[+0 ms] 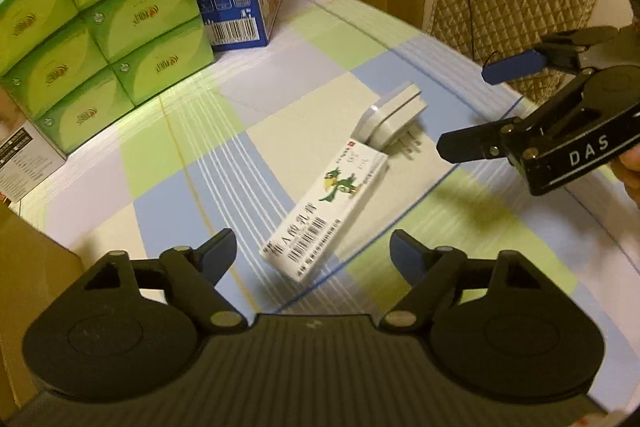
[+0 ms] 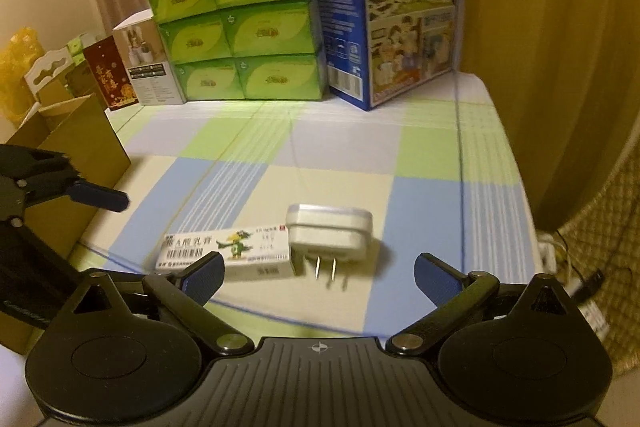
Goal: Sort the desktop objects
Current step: 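Grasp the white ointment box with the left gripper while the right gripper grasps the white plug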
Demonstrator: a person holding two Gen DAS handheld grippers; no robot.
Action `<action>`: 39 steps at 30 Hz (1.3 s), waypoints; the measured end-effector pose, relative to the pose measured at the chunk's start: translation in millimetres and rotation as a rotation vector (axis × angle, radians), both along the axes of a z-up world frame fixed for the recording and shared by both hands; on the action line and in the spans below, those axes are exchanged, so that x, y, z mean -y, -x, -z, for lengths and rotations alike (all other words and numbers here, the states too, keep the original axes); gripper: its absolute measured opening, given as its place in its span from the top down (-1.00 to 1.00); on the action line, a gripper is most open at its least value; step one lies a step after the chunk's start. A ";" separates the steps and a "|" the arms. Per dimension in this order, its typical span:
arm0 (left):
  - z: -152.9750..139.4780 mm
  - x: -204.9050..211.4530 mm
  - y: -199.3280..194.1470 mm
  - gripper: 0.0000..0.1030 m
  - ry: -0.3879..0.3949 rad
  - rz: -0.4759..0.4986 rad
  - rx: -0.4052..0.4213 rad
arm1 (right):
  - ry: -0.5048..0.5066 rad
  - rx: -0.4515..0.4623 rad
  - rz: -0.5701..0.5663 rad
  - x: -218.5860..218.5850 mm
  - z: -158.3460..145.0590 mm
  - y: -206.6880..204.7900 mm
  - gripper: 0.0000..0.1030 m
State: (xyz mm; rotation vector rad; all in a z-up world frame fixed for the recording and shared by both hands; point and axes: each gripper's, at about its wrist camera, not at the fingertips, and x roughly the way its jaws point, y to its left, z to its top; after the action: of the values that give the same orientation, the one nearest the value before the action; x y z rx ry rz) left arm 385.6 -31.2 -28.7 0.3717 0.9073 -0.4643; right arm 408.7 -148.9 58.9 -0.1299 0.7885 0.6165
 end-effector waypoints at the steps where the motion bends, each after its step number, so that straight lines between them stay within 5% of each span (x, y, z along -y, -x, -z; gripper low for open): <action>1: 3.4 1.6 -4.2 -0.48 -0.013 0.004 -0.003 | 0.001 0.003 -0.001 -1.9 2.0 -3.9 -0.84; 13: 41.7 12.7 -37.1 -0.15 -0.073 0.053 -0.069 | -0.016 -0.036 -0.018 -18.6 29.3 -41.8 -0.71; 23: 52.7 15.4 -42.3 0.14 -0.040 0.034 -0.092 | -0.011 -0.059 0.012 -22.4 42.9 -51.7 -0.25; 28: 51.0 16.7 -32.5 0.35 -0.041 0.013 -0.093 | 0.016 -0.054 0.010 -18.4 41.4 -37.3 -0.24; 39: 44.8 9.4 54.9 0.36 -0.043 -0.150 -0.131 | 0.009 -0.148 0.081 6.6 27.9 47.2 -0.23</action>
State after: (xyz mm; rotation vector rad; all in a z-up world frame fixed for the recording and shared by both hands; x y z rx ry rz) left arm 330.7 -40.7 -73.5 0.3121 1.0655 -0.3347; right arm 361.4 -155.4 31.0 -0.0605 0.9353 0.5500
